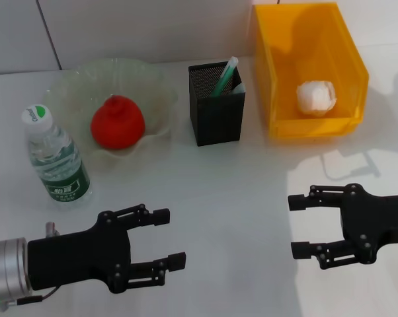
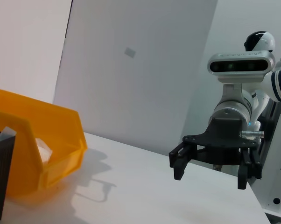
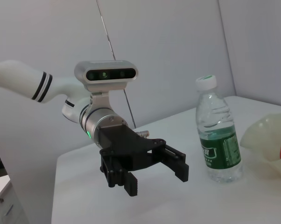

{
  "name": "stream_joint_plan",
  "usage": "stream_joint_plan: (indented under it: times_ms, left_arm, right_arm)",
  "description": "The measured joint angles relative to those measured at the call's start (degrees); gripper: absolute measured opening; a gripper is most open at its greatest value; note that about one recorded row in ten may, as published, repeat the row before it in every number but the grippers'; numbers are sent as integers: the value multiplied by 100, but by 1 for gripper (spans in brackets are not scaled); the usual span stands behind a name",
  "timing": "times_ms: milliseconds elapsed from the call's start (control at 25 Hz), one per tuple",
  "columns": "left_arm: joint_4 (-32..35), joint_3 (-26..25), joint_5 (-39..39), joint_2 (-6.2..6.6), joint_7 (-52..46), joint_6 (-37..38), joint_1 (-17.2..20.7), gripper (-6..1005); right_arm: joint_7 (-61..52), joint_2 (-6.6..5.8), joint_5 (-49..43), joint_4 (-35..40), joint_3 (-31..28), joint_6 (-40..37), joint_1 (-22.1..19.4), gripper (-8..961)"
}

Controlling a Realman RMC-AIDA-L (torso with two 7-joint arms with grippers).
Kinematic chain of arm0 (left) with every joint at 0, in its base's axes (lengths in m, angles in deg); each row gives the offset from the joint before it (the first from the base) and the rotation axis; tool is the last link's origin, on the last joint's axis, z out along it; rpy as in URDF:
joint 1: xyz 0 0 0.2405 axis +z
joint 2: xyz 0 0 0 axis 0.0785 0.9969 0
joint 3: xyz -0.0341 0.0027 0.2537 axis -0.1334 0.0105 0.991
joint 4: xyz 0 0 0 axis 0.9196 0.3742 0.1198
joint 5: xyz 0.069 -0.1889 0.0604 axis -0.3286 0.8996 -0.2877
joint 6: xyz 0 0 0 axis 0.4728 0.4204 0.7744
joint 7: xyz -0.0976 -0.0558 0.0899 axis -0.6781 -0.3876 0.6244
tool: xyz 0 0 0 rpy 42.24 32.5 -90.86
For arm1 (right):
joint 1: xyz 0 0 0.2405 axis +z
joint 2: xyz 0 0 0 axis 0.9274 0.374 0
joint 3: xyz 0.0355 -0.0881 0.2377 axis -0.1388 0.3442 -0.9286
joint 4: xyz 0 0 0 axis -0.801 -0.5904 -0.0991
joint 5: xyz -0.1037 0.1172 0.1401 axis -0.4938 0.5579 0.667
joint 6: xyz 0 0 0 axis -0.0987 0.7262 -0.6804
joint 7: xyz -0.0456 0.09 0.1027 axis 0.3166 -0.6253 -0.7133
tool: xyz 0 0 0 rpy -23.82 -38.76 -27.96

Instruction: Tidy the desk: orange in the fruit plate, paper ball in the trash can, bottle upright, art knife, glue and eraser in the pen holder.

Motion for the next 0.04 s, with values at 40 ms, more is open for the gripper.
stream_joint_plan:
  times_ms: [40]
  left_arm:
    - [0, 0, 0, 0, 0, 0, 0, 802]
  right_arm:
    - [0, 2, 0, 0, 2, 1, 0, 827]
